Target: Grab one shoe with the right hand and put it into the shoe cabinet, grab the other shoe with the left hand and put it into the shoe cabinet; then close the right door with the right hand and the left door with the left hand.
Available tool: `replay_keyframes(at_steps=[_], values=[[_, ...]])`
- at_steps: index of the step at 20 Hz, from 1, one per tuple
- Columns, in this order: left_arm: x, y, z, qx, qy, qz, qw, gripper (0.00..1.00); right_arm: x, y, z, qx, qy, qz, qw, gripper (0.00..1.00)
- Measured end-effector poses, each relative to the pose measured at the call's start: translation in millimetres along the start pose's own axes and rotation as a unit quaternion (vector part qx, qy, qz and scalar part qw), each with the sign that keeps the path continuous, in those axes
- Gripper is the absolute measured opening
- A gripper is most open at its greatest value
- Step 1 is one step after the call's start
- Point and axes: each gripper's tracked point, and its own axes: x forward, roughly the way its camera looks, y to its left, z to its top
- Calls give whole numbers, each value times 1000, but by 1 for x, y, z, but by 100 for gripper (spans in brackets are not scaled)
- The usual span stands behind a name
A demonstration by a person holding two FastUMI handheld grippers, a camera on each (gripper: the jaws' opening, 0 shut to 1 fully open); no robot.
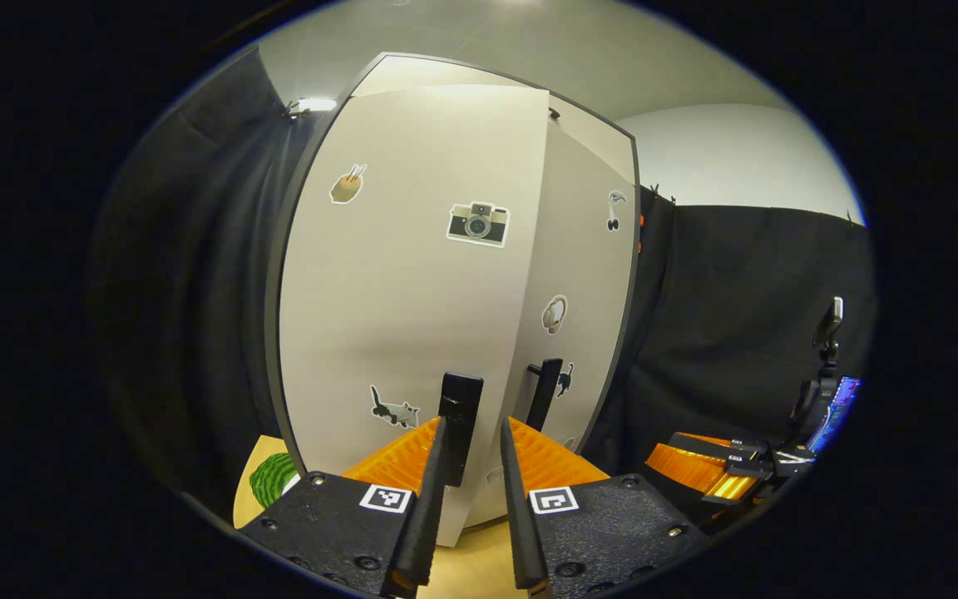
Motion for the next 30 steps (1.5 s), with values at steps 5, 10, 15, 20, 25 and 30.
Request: replay_keyframes(at_steps=[5,10,15,20,25,30], values=[[1,-3,-3,10,10,-1,1000,37,12,-8,4,2,-3,1,1000,80],[2,-2,-3,14,13,3,1000,37,23,-9,7,1,-4,7,1000,80],[6,1,-1,10,15,9,1000,37,33,-7,8,-3,-6,13,1000,80],[10,6,1,12,18,11,1000,37,41,-6,10,-6,-8,15,1000,80],[11,7,2,18,21,9,1000,37,49,-8,10,-7,-11,14,1000,80],[17,5,1,30,27,3,999,37,52,-13,9,-6,-17,8,1000,80]])
